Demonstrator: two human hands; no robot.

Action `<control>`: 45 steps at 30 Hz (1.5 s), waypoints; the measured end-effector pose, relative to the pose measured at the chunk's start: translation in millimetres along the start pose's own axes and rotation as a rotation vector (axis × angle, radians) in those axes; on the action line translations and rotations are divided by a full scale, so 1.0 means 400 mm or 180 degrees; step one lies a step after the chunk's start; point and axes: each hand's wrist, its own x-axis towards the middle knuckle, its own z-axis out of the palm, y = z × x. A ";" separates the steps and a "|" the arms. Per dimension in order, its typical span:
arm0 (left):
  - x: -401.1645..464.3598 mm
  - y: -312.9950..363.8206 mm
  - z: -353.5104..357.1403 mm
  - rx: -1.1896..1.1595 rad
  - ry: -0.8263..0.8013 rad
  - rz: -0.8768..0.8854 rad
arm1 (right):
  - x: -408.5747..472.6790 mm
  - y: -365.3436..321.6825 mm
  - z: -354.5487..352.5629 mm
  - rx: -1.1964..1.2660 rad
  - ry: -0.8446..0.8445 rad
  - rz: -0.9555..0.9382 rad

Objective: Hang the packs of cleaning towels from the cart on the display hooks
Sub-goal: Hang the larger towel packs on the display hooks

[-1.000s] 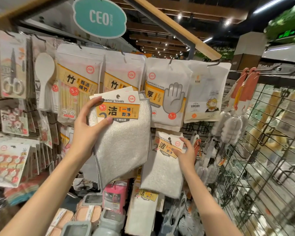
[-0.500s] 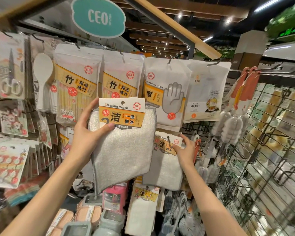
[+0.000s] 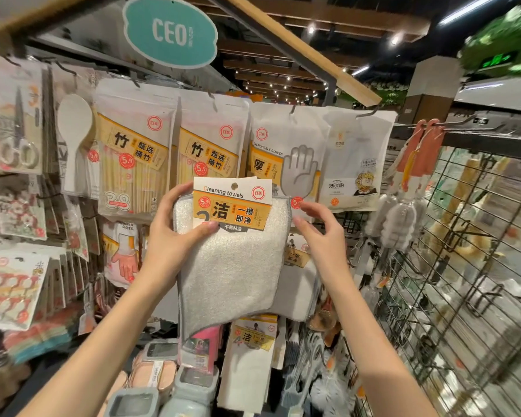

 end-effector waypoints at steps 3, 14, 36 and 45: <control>-0.011 0.009 0.009 -0.0021 -0.0051 -0.0007 | -0.008 -0.048 0.018 0.0147 -0.0129 -0.0091; -0.048 0.015 0.019 -0.0063 0.0058 0.0010 | -0.051 -0.096 0.057 -0.0194 -0.0340 -0.0320; -0.037 0.027 -0.012 -0.0587 0.0131 -0.0034 | -0.067 -0.056 0.009 -0.0238 0.0003 -0.0145; -0.012 0.011 -0.032 -0.0418 0.0250 0.0116 | -0.080 0.088 -0.029 -0.0216 -0.0132 0.0330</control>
